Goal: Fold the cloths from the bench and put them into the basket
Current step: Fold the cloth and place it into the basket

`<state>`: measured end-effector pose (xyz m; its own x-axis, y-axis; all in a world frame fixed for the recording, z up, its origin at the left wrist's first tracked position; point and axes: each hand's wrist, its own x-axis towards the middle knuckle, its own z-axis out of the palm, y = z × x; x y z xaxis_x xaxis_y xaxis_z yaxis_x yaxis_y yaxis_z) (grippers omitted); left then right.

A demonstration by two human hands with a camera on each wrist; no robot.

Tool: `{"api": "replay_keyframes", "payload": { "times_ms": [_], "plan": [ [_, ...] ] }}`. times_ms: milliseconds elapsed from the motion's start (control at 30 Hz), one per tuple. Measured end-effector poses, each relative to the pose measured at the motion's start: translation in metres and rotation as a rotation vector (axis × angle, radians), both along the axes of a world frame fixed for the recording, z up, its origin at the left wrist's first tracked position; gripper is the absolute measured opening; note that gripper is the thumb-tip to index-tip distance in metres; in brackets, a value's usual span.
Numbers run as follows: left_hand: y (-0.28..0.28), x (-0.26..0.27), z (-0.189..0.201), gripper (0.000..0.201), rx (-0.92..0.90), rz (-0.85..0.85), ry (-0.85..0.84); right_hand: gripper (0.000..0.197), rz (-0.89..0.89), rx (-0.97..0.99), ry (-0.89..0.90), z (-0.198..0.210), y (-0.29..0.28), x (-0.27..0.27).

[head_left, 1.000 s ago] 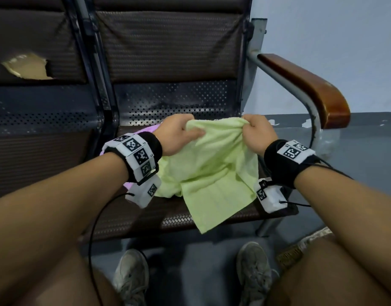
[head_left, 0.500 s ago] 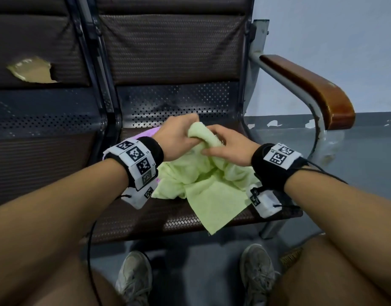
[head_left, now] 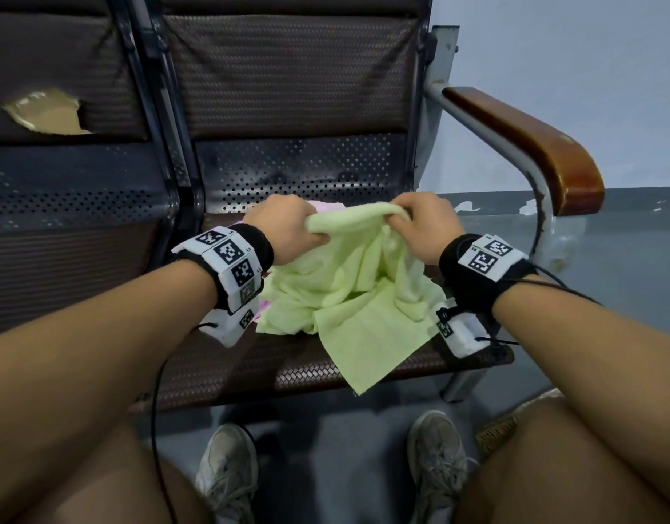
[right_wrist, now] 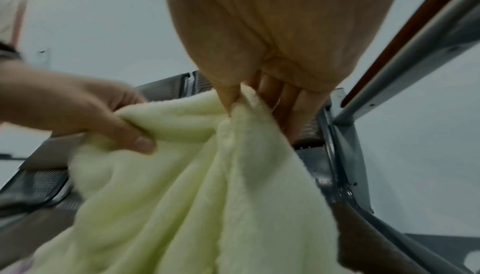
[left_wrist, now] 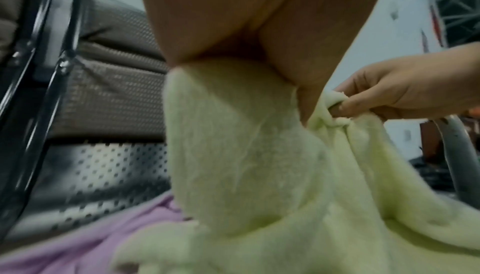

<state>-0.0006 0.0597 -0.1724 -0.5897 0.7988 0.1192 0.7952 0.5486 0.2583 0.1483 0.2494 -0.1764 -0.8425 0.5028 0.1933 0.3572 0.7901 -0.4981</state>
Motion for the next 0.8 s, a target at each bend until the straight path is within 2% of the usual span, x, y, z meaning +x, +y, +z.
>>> {"api": "replay_keyframes", "payload": {
  "times_ms": [67,133,200,267,333,400,433,533,567,600,700,800],
  "plan": [
    [0.0,-0.002,-0.004,0.028,0.074,0.015,-0.203,0.018,-0.059,-0.055,0.024,-0.002,0.006,0.002],
    [0.001,-0.005,-0.006,0.021,0.215,0.099,-0.347,0.033,-0.087,-0.114,0.017,-0.004,0.011,0.004],
    [0.002,-0.011,-0.005,0.016,0.347,0.227,-0.36,0.047,-0.081,-0.179,-0.036,-0.004,0.012,0.006],
    [0.0,-0.018,-0.005,0.015,0.411,0.332,-0.326,0.049,-0.03,-0.274,-0.093,-0.005,0.008,0.006],
    [-0.002,-0.017,-0.007,0.031,0.368,0.361,-0.246,0.047,-0.01,-0.379,-0.036,-0.007,0.001,0.005],
    [0.001,-0.004,-0.009,0.037,0.277,0.271,-0.107,0.044,-0.051,-0.469,0.105,-0.006,-0.006,-0.001],
    [0.004,0.006,-0.009,0.036,0.229,0.164,-0.131,0.042,-0.079,-0.518,0.171,-0.004,-0.009,-0.004],
    [0.011,0.041,-0.012,0.055,0.015,-0.181,-0.556,0.03,-0.148,-0.723,0.307,0.003,-0.015,-0.012],
    [0.013,0.049,-0.013,0.063,-0.026,-0.235,-0.602,0.024,-0.154,-0.806,0.328,0.005,-0.017,-0.012],
    [0.016,0.053,-0.017,0.063,-0.014,-0.254,-0.574,0.02,-0.143,-0.883,0.336,0.006,-0.019,-0.012],
    [0.022,0.049,-0.018,0.037,0.153,-0.175,-0.412,0.018,-0.054,-1.006,0.316,0.006,-0.023,-0.011],
    [0.026,0.043,-0.017,0.037,0.315,-0.058,-0.454,0.025,0.058,-0.894,0.165,0.004,-0.025,-0.005]
  ]
}}
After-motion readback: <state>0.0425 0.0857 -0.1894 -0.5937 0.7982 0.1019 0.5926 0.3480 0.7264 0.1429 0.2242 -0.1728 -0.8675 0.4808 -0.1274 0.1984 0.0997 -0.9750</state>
